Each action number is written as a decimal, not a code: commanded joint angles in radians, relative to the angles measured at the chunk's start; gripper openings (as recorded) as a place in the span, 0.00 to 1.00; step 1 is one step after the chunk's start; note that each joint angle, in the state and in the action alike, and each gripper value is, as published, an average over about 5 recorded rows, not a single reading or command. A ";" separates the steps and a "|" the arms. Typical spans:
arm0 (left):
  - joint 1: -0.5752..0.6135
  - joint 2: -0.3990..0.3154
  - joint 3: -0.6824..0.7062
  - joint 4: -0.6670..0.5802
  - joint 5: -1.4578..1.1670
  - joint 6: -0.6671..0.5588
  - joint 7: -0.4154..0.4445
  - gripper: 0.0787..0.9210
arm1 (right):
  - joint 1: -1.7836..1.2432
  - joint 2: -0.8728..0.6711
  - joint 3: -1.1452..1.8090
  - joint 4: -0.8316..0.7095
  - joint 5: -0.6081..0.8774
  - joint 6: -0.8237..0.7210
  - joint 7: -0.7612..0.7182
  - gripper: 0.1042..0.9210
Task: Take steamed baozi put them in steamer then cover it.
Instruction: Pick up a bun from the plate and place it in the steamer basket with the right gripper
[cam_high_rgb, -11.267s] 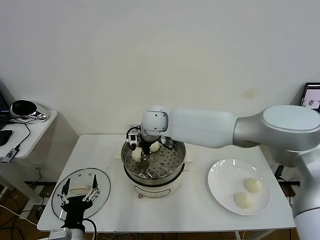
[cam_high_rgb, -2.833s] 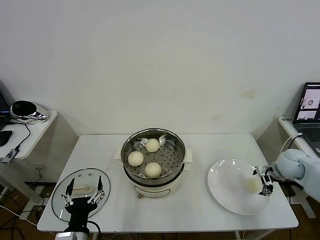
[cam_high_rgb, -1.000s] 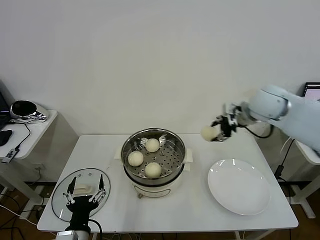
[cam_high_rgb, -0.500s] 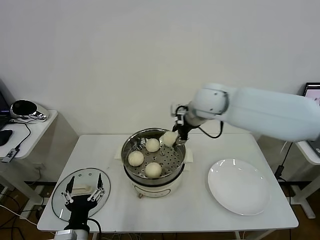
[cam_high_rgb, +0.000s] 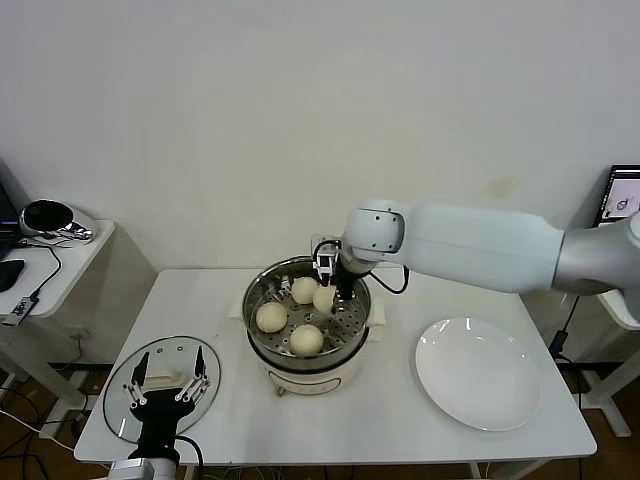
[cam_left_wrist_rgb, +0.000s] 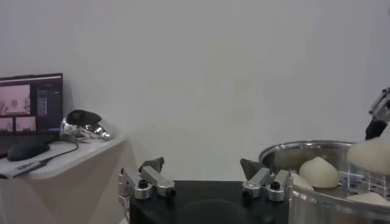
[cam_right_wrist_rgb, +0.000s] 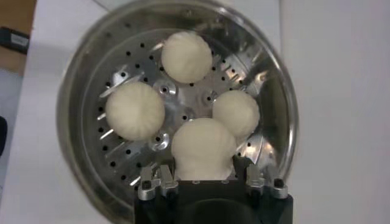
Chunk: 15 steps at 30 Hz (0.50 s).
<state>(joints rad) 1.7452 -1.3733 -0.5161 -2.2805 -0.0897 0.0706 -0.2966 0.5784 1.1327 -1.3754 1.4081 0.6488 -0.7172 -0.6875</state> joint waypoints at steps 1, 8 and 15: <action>0.000 0.000 0.001 0.002 0.000 -0.001 0.000 0.88 | -0.072 0.032 0.005 -0.059 -0.048 -0.011 -0.001 0.60; 0.001 -0.002 0.001 0.003 0.000 -0.002 -0.001 0.88 | -0.089 0.007 0.020 -0.054 -0.075 -0.010 -0.003 0.60; 0.000 -0.002 -0.001 0.002 0.000 -0.001 -0.001 0.88 | -0.048 -0.073 0.069 0.013 -0.051 -0.009 0.011 0.76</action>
<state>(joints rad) 1.7460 -1.3750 -0.5168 -2.2785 -0.0895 0.0691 -0.2978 0.5143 1.1248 -1.3472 1.3770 0.5957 -0.7240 -0.6875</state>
